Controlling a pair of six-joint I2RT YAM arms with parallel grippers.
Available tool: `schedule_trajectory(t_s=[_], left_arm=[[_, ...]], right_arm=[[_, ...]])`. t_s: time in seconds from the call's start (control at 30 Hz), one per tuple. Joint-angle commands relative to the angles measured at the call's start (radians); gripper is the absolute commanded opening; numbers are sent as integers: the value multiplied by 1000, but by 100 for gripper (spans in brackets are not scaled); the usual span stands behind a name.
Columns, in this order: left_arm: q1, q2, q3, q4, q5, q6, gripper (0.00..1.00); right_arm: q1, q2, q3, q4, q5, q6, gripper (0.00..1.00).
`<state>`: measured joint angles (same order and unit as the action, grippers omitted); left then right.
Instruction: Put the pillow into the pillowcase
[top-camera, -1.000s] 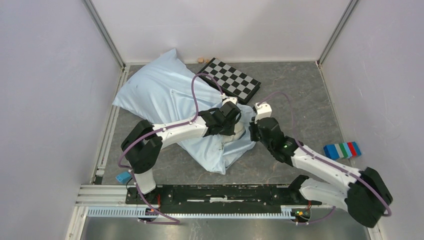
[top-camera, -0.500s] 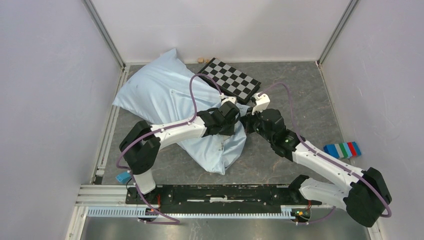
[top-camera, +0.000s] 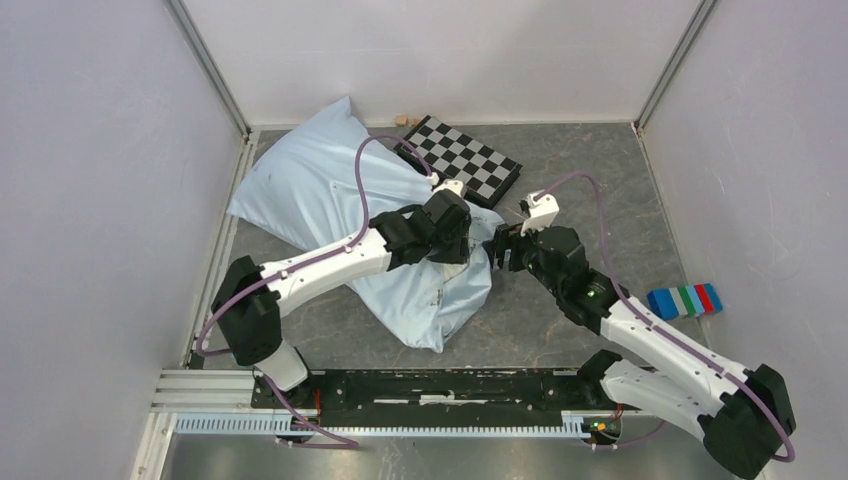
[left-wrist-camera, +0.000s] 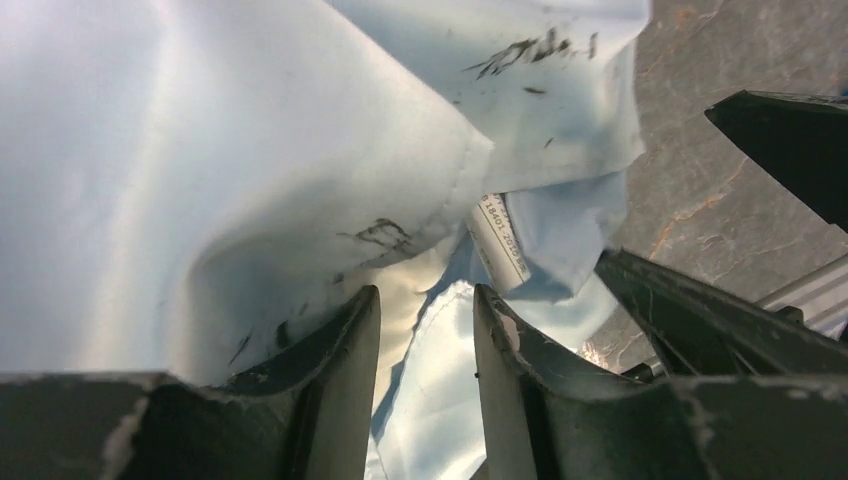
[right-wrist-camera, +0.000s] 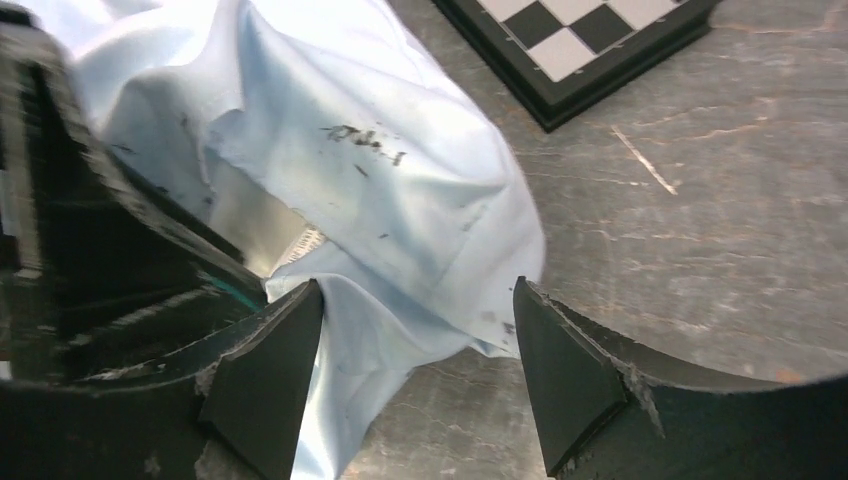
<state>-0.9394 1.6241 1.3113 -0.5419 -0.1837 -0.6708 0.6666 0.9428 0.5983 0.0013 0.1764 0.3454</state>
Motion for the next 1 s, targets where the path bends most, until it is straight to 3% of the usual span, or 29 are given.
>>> schedule_trajectory(t_s=[0.0,0.27,0.47,0.53,0.63,0.8,0.87,0.97], left_arm=[[-4,-64,76,-64,-55,-5,50],[-13,-109,118,-144,-48,25,51],[-81,-208,32,-292,-96,-1,61],[-124,-236,3,-351,-118,-23,66],[-206,-257,-26,-422,-133,-59,73],[-311,-196,-52,-479,-196,-134,76],[-311,-175,-52,-503,-258,-168,72],[-311,-171,-39,-537,-348,-184,55]], right_arm=[[-2,-44,20,-85,121,-69,78],[-4,12,-3,-21,43,-158,79],[-19,136,81,42,54,-183,78],[-31,169,123,35,70,-182,68],[-50,183,184,34,52,-178,43],[-57,197,292,2,36,-181,18],[-60,194,310,1,47,-182,13],[-96,199,339,-51,55,-179,6]])
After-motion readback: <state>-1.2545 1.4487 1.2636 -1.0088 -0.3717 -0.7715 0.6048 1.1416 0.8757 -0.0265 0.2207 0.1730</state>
